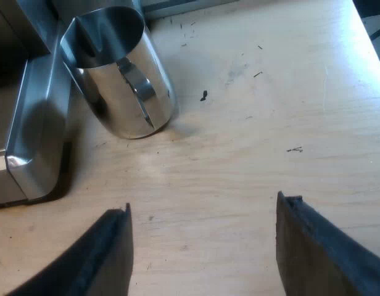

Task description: Put the handle in the coffee machine

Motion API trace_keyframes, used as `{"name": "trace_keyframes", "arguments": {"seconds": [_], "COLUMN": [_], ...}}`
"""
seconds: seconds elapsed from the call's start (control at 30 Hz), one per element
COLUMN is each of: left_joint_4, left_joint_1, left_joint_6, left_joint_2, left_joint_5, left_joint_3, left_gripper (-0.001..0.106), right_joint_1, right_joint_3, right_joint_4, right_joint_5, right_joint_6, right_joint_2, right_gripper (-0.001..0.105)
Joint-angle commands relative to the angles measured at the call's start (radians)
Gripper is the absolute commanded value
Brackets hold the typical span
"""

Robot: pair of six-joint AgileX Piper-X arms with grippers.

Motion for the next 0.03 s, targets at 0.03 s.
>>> {"name": "trace_keyframes", "arguments": {"seconds": [0.03], "left_joint_4": [-0.007], "left_joint_1": [-0.006], "left_joint_6": [-0.013], "left_joint_2": [-0.140], "left_joint_5": [-0.002], "left_joint_3": [-0.001], "left_gripper": [0.071], "right_joint_1": [-0.001], "right_joint_3": [-0.008], "right_joint_4": [-0.005], "right_joint_5": [0.000], "right_joint_6": [-0.004], "right_joint_2": [-0.045], "right_gripper": [0.054]}}
